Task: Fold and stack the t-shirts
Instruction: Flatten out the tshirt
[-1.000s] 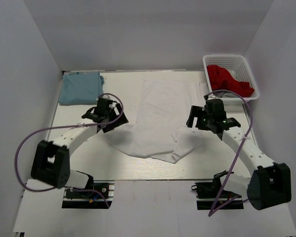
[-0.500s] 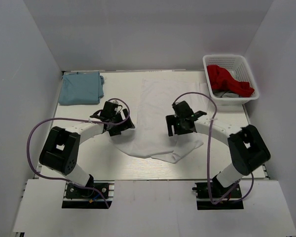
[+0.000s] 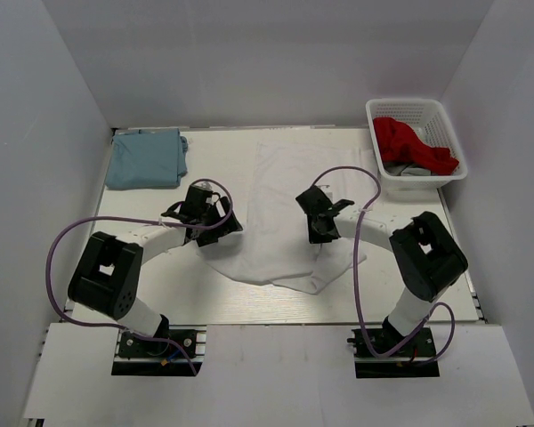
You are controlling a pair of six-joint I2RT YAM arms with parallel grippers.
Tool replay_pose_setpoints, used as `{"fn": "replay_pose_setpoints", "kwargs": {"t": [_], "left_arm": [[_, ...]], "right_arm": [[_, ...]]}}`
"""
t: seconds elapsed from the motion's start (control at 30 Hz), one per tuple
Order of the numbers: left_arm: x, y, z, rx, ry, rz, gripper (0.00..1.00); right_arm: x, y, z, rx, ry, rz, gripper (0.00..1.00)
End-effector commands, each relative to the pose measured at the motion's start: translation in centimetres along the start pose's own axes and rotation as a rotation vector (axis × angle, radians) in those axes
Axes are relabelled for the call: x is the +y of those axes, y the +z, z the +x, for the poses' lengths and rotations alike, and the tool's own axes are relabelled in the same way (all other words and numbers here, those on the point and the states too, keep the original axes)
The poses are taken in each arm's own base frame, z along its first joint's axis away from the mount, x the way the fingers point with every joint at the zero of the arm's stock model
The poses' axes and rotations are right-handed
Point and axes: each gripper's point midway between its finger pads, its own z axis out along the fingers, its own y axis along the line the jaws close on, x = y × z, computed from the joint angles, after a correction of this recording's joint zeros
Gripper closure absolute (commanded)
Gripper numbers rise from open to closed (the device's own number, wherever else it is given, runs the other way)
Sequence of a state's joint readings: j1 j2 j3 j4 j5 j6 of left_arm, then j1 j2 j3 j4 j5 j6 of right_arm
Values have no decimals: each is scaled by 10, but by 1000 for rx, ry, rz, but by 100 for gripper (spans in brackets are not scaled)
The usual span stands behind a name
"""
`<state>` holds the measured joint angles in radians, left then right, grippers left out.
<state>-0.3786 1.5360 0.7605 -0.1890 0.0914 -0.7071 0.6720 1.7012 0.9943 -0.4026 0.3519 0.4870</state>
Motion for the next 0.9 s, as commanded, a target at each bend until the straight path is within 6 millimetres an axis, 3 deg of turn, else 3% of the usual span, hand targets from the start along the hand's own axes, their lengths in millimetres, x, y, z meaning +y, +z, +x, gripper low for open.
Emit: {"fn": "replay_pose_setpoints", "kwargs": {"t": [0.0,0.03,0.07,0.13,0.23,0.3,0.33,0.37,0.4,0.47,0.5,0.53,0.57,0.7,0.73,0.77,0.8,0.87], "left_arm": [[59,1,32,76,-22,-219,0],[59,1,32,76,-22,-220,0],[58,1,32,75,-31,-220,0],[65,1,33,66,-29,-246,0],[68,2,30,57,-35,-272,0],[72,3,28,51,-33,-299,0],[71,2,27,53,-33,-300,0],[70,3,22,40,-31,-305,0],[71,2,24,48,-31,-312,0],[69,5,20,41,-31,-307,0],[68,7,19,42,-31,-308,0],[63,7,13,31,-31,-298,0],[66,9,16,41,-31,-306,0],[57,13,-2,7,-29,-309,0],[60,15,-3,8,-27,-326,0],[58,17,-5,8,-27,-326,0],[52,16,-12,-4,-28,-317,0],[48,18,-17,-9,-16,-311,0]], "right_arm": [[-13,-16,-17,-77,88,73,100],[-15,-29,-24,-116,109,58,100],[-21,-31,-14,-98,119,71,100],[-26,-50,-17,-135,148,49,99],[-44,-65,9,-119,204,62,97],[-58,-69,39,-86,268,80,97],[-59,-84,37,-129,310,33,100],[-62,-86,49,-104,374,40,100],[-72,-83,77,-42,382,69,100],[-75,-98,90,-43,508,37,96],[-80,-97,116,30,518,55,94],[-80,-103,121,30,582,36,91],[-78,-106,131,50,593,-3,73],[-57,-111,138,62,579,-170,59],[-56,-112,137,59,550,-181,51],[-55,-110,139,80,523,-171,33],[-53,-115,130,70,512,-177,28],[-61,-114,122,35,428,-129,26]]}}
